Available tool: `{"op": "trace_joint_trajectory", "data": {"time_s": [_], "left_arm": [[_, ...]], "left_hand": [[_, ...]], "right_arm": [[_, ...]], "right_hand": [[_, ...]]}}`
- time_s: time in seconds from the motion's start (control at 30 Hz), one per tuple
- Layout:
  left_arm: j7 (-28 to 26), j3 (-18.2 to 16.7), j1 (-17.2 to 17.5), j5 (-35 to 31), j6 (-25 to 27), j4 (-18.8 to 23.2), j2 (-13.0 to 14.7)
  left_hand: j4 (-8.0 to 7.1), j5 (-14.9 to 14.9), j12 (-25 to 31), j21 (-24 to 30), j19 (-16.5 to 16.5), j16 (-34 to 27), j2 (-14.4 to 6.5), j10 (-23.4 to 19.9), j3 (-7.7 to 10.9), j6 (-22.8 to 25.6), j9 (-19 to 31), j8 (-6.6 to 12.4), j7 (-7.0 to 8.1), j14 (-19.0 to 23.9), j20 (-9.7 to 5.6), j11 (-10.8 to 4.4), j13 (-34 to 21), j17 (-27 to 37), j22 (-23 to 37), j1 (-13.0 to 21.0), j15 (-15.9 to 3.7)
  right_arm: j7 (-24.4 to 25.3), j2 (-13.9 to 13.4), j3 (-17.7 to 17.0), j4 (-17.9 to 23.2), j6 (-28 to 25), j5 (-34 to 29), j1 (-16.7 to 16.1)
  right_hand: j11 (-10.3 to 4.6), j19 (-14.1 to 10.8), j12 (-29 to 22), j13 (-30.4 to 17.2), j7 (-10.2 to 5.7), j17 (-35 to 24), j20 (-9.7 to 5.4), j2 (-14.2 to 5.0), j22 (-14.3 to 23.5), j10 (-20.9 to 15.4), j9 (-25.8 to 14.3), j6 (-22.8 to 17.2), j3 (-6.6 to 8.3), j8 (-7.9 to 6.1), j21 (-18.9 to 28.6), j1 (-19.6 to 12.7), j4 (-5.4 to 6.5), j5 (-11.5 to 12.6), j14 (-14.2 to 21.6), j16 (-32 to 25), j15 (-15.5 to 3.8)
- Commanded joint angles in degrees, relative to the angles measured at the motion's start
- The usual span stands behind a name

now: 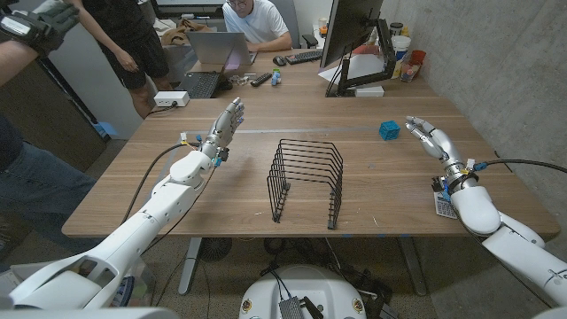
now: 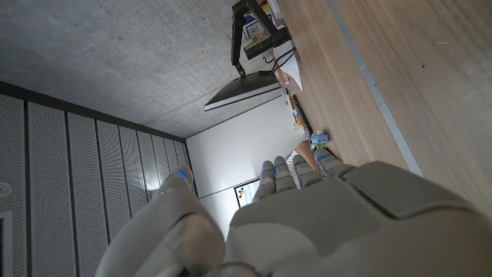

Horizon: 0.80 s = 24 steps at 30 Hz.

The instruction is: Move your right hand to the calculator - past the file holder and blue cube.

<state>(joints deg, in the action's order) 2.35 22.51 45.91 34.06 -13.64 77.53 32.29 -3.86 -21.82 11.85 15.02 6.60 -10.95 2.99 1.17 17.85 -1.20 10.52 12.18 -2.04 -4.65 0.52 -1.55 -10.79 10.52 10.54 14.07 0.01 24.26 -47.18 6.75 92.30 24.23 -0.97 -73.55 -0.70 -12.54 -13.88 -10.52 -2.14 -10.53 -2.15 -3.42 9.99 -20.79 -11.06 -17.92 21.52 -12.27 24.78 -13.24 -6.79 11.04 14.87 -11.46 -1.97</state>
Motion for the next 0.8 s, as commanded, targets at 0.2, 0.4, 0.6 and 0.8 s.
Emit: {"op": "trace_joint_trajectory", "data": {"time_s": [0.2,0.4,0.6,0.8], "left_arm": [[0.3,0.1,0.0,-0.2,0.1,0.4,0.4],[0.1,-0.2,0.1,-0.1,0.2,1.0,0.6],[0.3,0.1,0.0,-0.4,0.5,1.4,0.9],[0.2,0.1,0.0,-0.6,0.8,2.1,1.3]], "left_hand": [[-0.05,0.2,0.0,-0.1,0.1,0.0,0.0,-0.3,-0.41,0.5,0.3,-0.16,-0.22,0.0,0.07,0.08,-0.1,0.3,0.1,0.5,0.24],[-0.05,0.2,-0.1,-0.2,0.1,0.0,0.0,-0.3,-0.46,0.5,0.3,-0.2,-0.19,0.0,0.08,0.01,-0.1,0.3,0.1,0.5,0.26],[-0.05,0.2,-0.1,-0.2,0.1,0.0,0.0,-0.2,-0.52,0.5,0.3,-0.23,-0.18,0.0,-0.02,0.19,-0.1,0.3,0.1,0.6,0.33],[-0.06,0.2,-0.1,-0.3,0.1,0.0,-0.1,0.0,-0.6,0.6,0.3,-0.23,-0.35,0.0,-0.08,0.55,-0.1,0.3,0.1,0.6,0.53]], "right_arm": [[1.5,-0.9,-2.2,3.7,-3.8,-3.1,-3.9],[2.2,-1.0,-3.1,4.9,-4.9,-3.9,-5.4],[2.8,-0.9,-3.6,5.4,-5.8,-5.0,-6.4],[3.6,-0.7,-4.3,5.5,-5.8,-5.6,-7.5]], "right_hand": [[0.19,-0.8,0.0,-0.2,1.12,0.0,-0.57,0.46,0.2,-0.3,-0.1,-1.0,0.18,-0.06,-0.5,-0.8,-0.76,0.6,0.8,0.1,-0.14],[0.01,-0.8,0.0,-0.2,1.03,0.1,-0.56,0.67,0.2,-0.4,-0.1,-1.0,0.26,-0.03,-0.6,-1.2,-1.09,0.6,0.9,0.1,-0.24],[-0.04,-0.9,0.0,-0.2,1.06,0.1,-0.56,0.82,0.2,-0.6,-0.1,-1.2,0.34,-0.04,-0.7,-1.6,-1.37,0.6,1.0,0.2,-0.15],[0.0,-0.9,0.1,-0.2,1.0,0.1,-0.51,0.93,0.2,-0.6,-0.1,-1.2,0.43,-0.01,-0.9,-1.9,-1.57,0.7,1.1,0.2,-0.17]]}}
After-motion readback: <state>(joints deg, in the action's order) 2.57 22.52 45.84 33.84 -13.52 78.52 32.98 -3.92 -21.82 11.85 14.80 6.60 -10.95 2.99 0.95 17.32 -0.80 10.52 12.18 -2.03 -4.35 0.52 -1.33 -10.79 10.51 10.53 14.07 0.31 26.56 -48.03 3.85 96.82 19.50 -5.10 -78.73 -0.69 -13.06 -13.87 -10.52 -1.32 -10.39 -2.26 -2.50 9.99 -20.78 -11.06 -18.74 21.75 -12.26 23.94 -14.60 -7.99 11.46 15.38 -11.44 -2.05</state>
